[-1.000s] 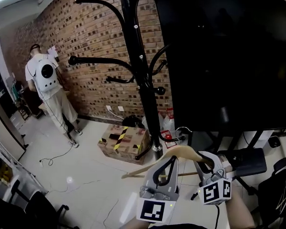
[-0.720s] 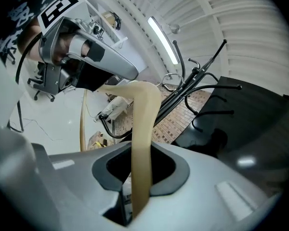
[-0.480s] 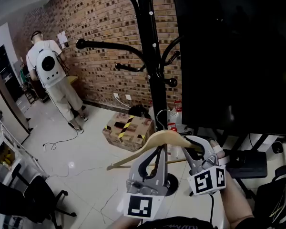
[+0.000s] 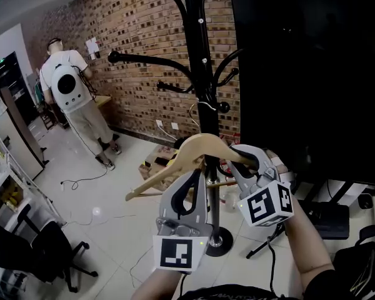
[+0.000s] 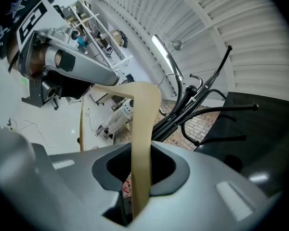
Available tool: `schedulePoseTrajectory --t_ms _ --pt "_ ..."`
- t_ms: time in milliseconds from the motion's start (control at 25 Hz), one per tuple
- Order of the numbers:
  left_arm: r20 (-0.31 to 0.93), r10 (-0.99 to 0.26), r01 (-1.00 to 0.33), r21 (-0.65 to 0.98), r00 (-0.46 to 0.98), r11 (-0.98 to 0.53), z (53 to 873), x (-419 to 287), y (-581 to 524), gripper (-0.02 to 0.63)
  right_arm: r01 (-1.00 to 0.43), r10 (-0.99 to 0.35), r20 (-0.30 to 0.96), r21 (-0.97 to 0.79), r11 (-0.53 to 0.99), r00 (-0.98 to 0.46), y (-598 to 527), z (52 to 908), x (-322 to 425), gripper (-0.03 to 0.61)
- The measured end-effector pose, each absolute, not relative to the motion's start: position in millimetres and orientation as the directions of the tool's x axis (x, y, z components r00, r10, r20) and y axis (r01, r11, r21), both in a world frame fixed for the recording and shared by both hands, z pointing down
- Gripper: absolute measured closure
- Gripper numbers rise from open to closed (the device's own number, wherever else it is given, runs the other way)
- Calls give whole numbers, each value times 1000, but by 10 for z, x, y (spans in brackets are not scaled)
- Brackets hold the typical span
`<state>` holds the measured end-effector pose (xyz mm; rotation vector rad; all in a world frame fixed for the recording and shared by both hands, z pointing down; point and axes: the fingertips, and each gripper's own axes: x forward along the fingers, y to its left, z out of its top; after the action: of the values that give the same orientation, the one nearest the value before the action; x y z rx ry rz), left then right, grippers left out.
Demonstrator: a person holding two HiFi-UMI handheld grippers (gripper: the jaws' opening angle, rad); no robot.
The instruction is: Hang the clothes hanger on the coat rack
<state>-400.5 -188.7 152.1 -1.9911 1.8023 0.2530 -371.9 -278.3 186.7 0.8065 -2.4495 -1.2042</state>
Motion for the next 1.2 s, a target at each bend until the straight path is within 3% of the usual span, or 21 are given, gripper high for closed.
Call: schedulePoseTrajectory --t_ms 560,1200 --pt "-468 -877 -980 -201 106 -11 1412 -4038 -2009 609 -394 -628 37 750 532 -778 -3211 1941 -3625 508" --pt "-368 -924 -980 -197 105 -33 1769 -3977 -2317 609 -377 -620 90 723 579 -779 -3427 2268 -3663 508"
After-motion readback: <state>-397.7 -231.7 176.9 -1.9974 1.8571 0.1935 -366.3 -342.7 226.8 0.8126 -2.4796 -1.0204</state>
